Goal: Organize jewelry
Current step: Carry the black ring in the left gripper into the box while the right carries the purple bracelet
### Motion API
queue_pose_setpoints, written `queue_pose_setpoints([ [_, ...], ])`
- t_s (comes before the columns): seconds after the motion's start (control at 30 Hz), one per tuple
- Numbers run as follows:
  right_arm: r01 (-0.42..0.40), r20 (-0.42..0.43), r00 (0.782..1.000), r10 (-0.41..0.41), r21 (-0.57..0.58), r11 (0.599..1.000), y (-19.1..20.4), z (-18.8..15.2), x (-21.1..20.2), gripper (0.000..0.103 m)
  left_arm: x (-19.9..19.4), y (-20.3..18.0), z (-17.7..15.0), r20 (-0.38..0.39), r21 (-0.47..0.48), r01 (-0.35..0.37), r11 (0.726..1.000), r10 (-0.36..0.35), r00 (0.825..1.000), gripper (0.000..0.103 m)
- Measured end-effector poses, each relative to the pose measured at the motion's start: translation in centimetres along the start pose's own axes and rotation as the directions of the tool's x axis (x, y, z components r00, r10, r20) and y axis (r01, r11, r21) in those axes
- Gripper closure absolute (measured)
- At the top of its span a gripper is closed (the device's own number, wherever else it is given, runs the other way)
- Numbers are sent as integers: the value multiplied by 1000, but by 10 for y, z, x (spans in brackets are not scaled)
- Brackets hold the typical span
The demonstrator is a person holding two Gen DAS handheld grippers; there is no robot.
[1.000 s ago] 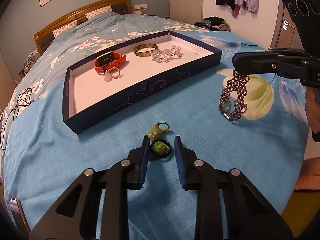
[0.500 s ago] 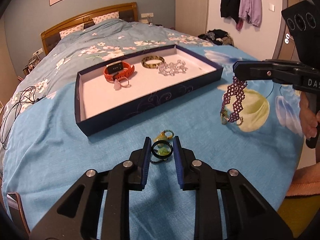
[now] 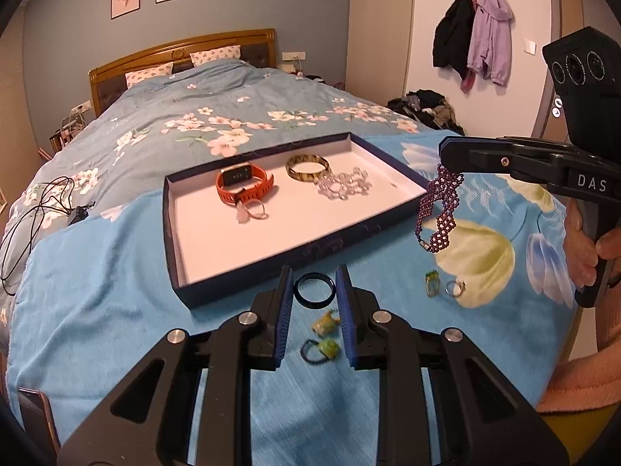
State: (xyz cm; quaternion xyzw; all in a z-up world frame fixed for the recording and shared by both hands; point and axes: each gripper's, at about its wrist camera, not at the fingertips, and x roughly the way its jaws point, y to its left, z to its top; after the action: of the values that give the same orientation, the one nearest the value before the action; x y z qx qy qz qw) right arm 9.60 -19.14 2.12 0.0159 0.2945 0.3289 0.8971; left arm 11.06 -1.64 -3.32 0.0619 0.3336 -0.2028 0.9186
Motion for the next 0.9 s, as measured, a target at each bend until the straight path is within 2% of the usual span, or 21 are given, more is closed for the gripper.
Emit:
queue_pose_setpoints([
  [0.47, 18, 31, 999, -19, 8, 1000, -20, 33, 21, 99, 13, 23, 29, 21, -42, -25, 999, 26, 999, 81],
  [0.9, 31, -15, 999, -31, 24, 999, -37, 45, 64, 99, 46, 34, 50, -5, -54, -48, 997, 47, 999, 81],
])
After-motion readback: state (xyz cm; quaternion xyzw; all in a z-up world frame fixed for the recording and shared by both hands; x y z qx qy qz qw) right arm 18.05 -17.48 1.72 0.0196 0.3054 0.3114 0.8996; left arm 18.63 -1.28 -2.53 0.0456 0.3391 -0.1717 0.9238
